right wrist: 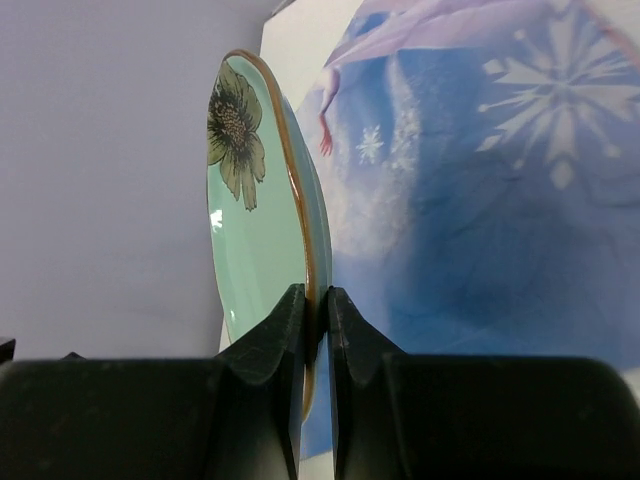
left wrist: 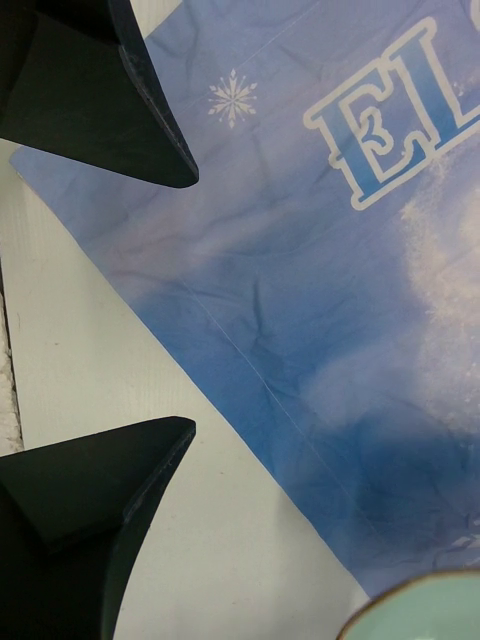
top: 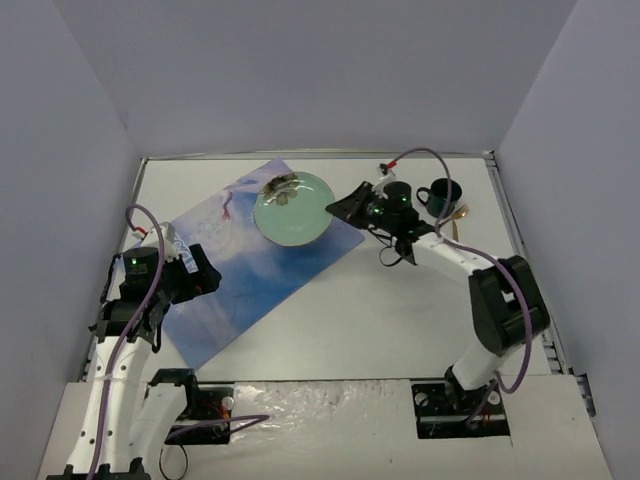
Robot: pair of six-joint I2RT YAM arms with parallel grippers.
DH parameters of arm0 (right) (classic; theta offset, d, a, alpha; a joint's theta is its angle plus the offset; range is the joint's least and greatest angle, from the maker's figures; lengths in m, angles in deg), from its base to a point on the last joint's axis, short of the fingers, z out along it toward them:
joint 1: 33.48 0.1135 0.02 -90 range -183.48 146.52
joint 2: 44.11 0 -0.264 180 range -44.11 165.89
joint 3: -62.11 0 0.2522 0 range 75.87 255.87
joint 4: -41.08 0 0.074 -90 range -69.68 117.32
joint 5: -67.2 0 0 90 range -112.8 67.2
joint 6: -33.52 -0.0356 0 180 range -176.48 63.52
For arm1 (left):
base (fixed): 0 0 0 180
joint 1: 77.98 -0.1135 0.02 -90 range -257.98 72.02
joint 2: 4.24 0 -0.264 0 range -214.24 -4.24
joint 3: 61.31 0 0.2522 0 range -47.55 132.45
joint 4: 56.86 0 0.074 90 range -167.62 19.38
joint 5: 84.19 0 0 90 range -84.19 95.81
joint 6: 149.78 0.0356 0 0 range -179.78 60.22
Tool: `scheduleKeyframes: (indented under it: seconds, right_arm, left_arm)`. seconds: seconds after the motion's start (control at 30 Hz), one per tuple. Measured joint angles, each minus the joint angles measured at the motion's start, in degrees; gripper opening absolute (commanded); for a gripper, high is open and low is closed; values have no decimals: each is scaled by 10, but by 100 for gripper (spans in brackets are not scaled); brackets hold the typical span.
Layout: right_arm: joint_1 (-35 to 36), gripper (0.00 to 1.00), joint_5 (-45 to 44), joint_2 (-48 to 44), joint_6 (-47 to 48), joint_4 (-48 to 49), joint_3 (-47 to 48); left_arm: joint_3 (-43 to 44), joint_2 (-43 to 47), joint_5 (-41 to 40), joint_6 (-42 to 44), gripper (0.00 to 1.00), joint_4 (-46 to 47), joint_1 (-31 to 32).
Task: Set the dinner table for one person
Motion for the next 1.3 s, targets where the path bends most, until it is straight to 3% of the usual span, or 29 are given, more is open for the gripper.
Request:
scheduleKeyframes:
  seconds: [0.17,0.43,0.93,1.3]
  right_arm:
    - [62,0,7,129,-9,31,92]
    - [111,0,13,255,-19,52,157]
    - [120,0,17,348,-43,97,222]
    - [135,0,18,366,-58,99,223]
  left_arm:
    - [0,11,-12,0,97,-1,-1]
    - [0,12,-24,0,97,-2,-1]
    - [0,13,-34,0,97,-3,-1]
    - [0,12,-35,0,97,-3,-1]
